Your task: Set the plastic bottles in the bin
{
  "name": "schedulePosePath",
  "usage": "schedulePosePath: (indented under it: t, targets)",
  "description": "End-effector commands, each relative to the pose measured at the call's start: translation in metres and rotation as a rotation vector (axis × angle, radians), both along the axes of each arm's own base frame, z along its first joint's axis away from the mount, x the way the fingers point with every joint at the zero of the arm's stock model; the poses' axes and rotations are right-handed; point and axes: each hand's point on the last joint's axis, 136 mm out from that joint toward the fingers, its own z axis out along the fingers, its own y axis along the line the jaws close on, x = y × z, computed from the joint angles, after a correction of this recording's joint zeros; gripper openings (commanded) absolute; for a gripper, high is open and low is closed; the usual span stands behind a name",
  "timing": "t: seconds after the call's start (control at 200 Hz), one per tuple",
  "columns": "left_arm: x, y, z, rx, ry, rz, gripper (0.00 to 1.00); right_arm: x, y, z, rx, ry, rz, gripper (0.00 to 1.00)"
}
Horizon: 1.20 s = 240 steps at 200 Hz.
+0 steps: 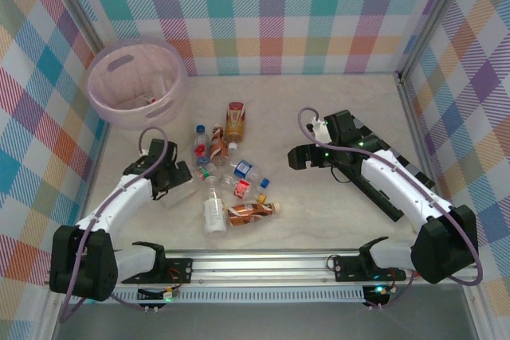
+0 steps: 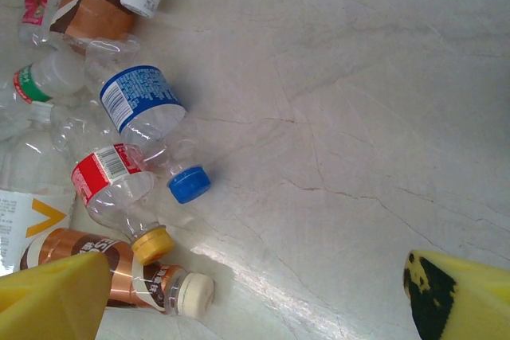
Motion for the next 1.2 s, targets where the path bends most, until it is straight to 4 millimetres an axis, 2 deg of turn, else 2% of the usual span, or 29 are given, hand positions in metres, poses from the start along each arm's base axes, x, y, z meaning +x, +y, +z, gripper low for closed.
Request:
schedulePosePath:
  t: [0.0,0.09,0.235,0.325,0.55,0.675,0.865,1.11,1.195]
  targets:
    - [-0.017,-0.028,-0.006,-0.065,0.028,-0.033,0.96,-0.001,0.000,0.002,-0.002,-0.020,0.017,0.94]
    - [-0.025,-0.050,-0.003,-0.082,0.012,-0.072,0.96,-0.001,0.000,0.001,-0.002,-0.017,0.017,0.94]
    - [-0.029,-0.077,0.017,-0.062,-0.032,-0.151,1.00,0.000,0.003,-0.001,0.011,-0.007,0.019,0.94]
    - [-0.031,-0.077,0.019,0.006,-0.008,-0.181,1.00,0.000,0.004,-0.002,0.016,-0.001,0.020,0.94]
    - [-0.029,-0.077,-0.003,0.038,0.028,-0.185,1.00,-0.003,0.001,-0.005,0.007,0.006,0.018,0.94]
    - [-0.029,-0.070,-0.013,0.082,0.054,-0.161,1.00,-0.004,0.000,-0.005,-0.001,0.006,0.018,0.94]
    - [-0.031,-0.069,-0.025,0.091,0.074,-0.157,0.89,-0.004,0.000,-0.005,0.003,0.007,0.017,0.94]
    - [-0.030,-0.075,-0.046,0.104,0.133,-0.190,0.89,-0.004,0.001,-0.008,0.008,0.012,0.013,0.94]
    - [-0.028,-0.076,-0.049,0.105,0.136,-0.190,0.84,-0.005,0.000,-0.008,0.007,0.013,0.014,0.94]
